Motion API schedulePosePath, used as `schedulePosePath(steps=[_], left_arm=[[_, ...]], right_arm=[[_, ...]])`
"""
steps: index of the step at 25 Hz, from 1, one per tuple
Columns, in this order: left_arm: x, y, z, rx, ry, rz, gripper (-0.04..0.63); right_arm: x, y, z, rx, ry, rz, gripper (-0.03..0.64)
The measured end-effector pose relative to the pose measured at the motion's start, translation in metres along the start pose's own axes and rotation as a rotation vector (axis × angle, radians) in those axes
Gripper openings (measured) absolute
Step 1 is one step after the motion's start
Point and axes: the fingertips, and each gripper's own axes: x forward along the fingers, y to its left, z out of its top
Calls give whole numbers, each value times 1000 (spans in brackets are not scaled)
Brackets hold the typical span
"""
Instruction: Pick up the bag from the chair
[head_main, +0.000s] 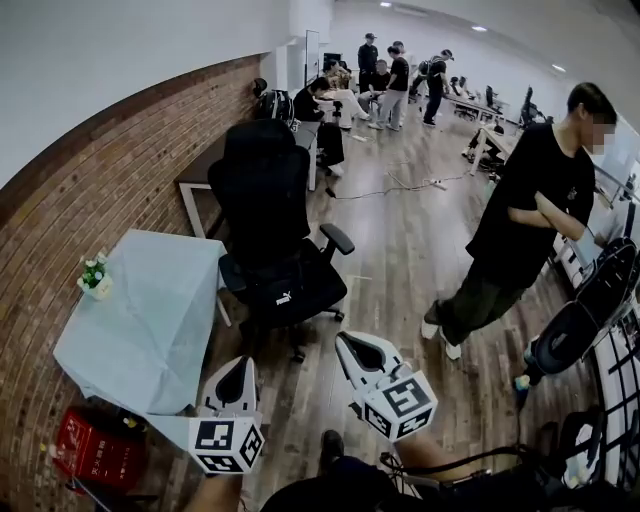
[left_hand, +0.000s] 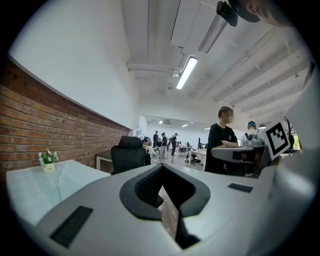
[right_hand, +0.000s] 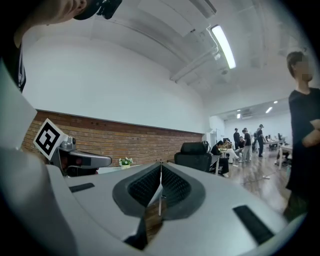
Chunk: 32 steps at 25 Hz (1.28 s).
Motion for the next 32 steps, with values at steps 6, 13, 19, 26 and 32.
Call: schedulePosePath(steps=[6,13,19,26,32], left_arm=[[72,-11,5,17,19,0,10],[137,-23,4,35,52,12,9],[170,-31,6,58,61,27,10],[200,-15,-2,44,76,40,10],[238,9,-9,17,83,22,10]], right_arm=[[30,-63,-1,20,6,-5,17],[50,-129,-3,52,9,-4,17],[60,-168,1,59,-2,-16,17],[87,-188,-8,47,7,-19,17],[122,-201,-12,42,26,-39,17]])
